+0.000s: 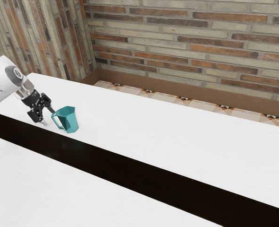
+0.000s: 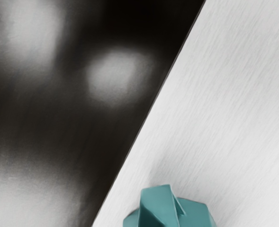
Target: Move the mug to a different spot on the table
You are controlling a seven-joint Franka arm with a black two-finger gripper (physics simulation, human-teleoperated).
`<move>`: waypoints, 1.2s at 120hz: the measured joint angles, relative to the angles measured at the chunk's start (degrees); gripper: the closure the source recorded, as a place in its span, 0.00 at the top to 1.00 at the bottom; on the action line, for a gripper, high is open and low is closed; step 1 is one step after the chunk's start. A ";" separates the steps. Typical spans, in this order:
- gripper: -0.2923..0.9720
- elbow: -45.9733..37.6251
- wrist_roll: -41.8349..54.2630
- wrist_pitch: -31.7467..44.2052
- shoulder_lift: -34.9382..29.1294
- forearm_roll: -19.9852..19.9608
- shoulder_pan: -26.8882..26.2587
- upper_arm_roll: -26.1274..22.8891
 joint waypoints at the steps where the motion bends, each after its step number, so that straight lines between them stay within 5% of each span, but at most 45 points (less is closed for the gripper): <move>1: 0.77 0.00 0.06 0.05 0.06 -0.08 0.01 0.00; 144: 0.77 -1.48 3.33 6.63 1.99 -5.11 -0.10 -3.64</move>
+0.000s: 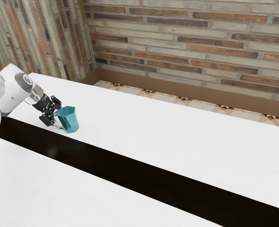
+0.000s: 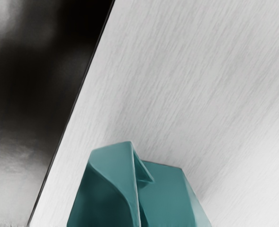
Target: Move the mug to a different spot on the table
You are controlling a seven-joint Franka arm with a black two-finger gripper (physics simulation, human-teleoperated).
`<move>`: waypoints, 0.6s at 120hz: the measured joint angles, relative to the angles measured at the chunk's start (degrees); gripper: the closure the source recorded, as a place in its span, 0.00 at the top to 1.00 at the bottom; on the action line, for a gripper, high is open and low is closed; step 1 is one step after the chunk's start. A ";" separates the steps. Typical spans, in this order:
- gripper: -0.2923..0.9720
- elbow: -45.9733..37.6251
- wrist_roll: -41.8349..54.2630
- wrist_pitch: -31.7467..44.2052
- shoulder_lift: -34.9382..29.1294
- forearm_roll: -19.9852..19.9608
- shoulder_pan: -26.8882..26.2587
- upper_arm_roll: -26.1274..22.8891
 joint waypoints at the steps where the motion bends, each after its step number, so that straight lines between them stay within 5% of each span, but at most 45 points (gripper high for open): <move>1: 0.77 0.00 0.01 0.02 0.00 -0.03 0.00 0.00; 72: 0.38 -0.01 0.59 0.41 -0.27 0.09 -0.09 0.00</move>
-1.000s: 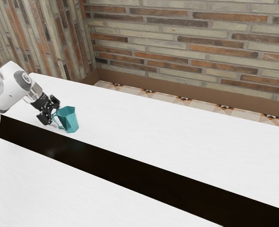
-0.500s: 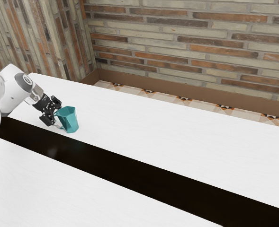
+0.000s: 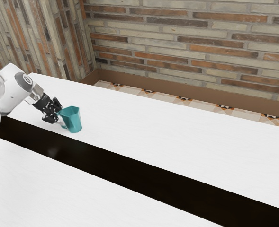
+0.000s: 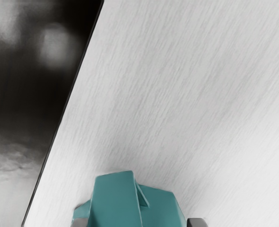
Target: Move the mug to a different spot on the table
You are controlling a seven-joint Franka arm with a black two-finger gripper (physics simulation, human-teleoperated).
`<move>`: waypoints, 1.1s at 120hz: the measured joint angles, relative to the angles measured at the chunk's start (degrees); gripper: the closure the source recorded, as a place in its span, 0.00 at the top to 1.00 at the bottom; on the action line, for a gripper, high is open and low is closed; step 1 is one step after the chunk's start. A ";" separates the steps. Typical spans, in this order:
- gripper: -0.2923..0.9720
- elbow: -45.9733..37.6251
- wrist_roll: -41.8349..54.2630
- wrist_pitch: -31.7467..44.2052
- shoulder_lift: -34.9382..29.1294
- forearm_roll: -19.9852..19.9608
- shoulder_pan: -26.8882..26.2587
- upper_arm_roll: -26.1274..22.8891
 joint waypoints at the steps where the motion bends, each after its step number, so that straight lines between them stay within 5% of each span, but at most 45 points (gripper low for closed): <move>1: 0.37 0.01 0.01 0.00 -0.01 0.00 0.00 0.00; 53: 0.27 -0.01 0.14 -0.09 -0.32 -0.11 -0.01 0.00; 101: 0.22 -3.93 1.00 -0.29 -3.36 -5.22 -0.75 0.00; 132: 0.23 -10.90 2.75 -0.28 -8.35 -7.79 -5.95 -0.04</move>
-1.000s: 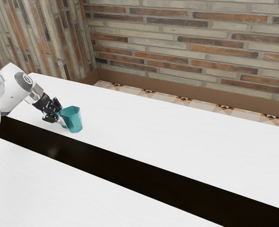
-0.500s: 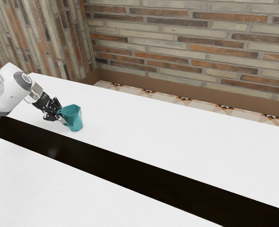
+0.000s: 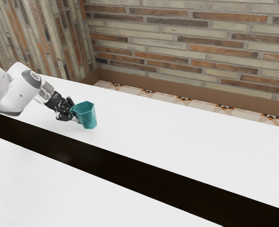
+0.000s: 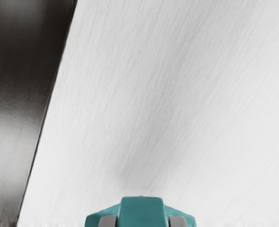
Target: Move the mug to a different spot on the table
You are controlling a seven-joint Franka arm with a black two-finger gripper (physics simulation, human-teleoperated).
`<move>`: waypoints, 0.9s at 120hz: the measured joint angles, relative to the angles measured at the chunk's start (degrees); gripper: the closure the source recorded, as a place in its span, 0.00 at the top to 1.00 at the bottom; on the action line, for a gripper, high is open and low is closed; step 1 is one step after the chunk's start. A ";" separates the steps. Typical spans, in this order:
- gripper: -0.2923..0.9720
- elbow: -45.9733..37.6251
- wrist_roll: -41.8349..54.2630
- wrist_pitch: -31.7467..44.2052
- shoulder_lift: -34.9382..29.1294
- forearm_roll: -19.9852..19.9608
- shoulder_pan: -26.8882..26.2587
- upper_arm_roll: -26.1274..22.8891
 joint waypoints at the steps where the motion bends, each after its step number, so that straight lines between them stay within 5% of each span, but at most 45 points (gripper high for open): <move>1: 0.23 -0.25 0.05 0.00 -0.09 -0.10 -0.20 -0.01; 59: 0.24 -15.15 2.39 0.67 -7.59 -2.73 -13.56 -1.71; 108: 0.24 -27.34 3.40 4.31 -14.11 -3.54 -14.50 -3.38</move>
